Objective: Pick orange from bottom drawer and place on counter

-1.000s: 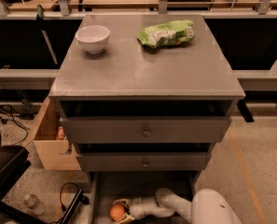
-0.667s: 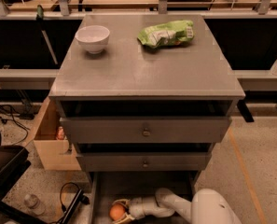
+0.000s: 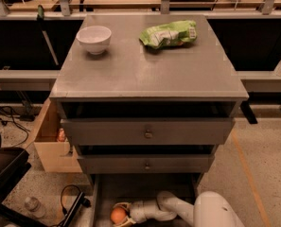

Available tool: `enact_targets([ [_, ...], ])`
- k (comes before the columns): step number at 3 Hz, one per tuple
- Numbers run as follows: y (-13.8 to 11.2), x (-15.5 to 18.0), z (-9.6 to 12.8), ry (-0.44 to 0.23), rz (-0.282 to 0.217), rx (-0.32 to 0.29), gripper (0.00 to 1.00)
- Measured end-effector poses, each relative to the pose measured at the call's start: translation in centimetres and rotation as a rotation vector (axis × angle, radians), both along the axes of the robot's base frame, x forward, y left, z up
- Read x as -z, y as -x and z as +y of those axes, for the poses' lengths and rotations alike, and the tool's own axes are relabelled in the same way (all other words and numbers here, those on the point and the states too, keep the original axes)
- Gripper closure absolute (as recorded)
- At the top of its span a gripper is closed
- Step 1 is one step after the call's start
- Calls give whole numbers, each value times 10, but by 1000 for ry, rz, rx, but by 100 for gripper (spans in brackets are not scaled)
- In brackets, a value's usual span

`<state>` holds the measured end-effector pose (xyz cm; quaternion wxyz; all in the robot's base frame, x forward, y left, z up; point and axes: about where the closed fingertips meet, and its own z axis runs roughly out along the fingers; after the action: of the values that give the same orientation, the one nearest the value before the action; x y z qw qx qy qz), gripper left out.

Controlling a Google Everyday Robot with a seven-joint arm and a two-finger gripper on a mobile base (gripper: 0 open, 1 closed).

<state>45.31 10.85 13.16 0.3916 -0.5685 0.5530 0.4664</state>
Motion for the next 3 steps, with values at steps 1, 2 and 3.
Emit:
enact_targets([
  [1, 1, -13, -4, 1, -4, 1, 100],
  [2, 1, -56, -31, 11, 1, 18, 100],
  [3, 9, -155, -89, -44, 51, 69, 100],
])
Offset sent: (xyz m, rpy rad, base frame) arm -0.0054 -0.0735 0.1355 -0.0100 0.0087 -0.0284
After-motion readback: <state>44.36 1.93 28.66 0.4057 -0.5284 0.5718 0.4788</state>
